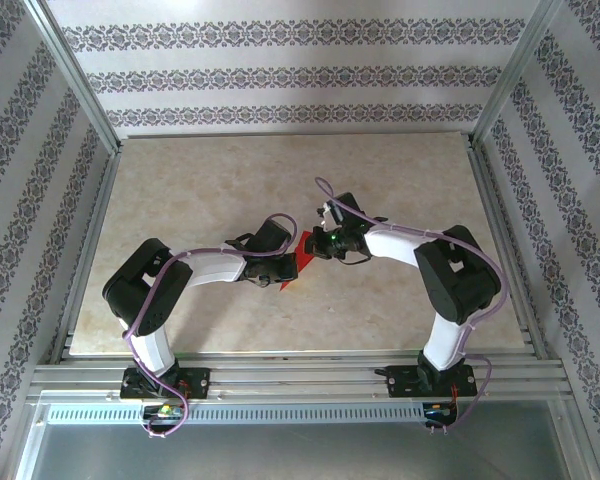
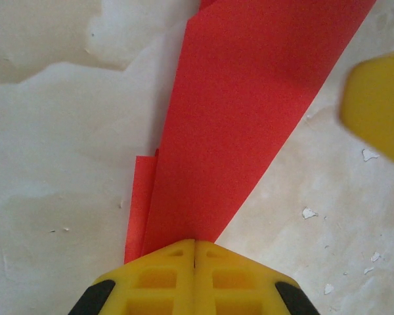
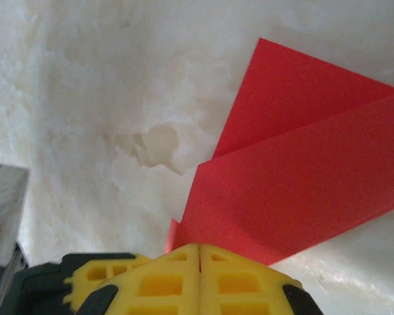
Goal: Fold a paper plane with a square sheet of paper (pick it up from the middle)
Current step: Fold the wing for the fifth time at the center of the table.
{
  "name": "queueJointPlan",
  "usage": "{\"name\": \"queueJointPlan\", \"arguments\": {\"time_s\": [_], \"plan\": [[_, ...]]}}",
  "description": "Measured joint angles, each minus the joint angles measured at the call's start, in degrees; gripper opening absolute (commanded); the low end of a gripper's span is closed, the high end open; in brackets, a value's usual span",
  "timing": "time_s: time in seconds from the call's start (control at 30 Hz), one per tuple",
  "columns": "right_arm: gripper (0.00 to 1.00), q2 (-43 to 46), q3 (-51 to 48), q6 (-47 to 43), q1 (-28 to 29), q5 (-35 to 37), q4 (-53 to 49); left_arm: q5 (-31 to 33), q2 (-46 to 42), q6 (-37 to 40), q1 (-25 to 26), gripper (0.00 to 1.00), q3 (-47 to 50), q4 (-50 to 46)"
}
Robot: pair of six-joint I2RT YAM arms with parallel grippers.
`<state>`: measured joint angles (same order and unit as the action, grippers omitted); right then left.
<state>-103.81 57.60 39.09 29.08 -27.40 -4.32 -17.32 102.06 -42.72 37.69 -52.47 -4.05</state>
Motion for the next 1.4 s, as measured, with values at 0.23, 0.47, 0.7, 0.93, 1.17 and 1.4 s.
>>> {"name": "queueJointPlan", "arguments": {"time_s": [0.23, 0.47, 0.7, 0.93, 1.17, 1.4], "plan": [[0.00, -4.3, 0.0, 1.6, 0.1, 0.0, 1.5, -0.4, 0.1, 0.0, -0.2, 0.00, 0.0, 0.0], [0.00, -5.1, 0.0, 1.5, -0.7, -0.3, 2.0, -0.4, 0.1, 0.0, -0.3, 0.00, -0.1, 0.0], [0.00, -5.5, 0.3, 1.1, -7.0, -0.8, 1.9, -0.6, 0.4, 0.0, -0.3, 0.00, -0.1, 0.5], [0.00, -8.0, 4.4, 0.0, -11.9, -2.1, -0.8, -0.7, 1.0, 0.0, -0.3, 0.00, -0.3, 1.9], [0.01, -6.7, 5.4, -0.9, -17.4, 4.3, -2.4, -1.5, 1.0, 0.4, -0.3, 0.00, -0.9, 0.7], [0.16, 4.4, 2.8, -1.0, -16.1, 7.7, -5.5, -2.3, -0.3, 2.0, -0.3, 0.24, -3.1, -4.9]]}}
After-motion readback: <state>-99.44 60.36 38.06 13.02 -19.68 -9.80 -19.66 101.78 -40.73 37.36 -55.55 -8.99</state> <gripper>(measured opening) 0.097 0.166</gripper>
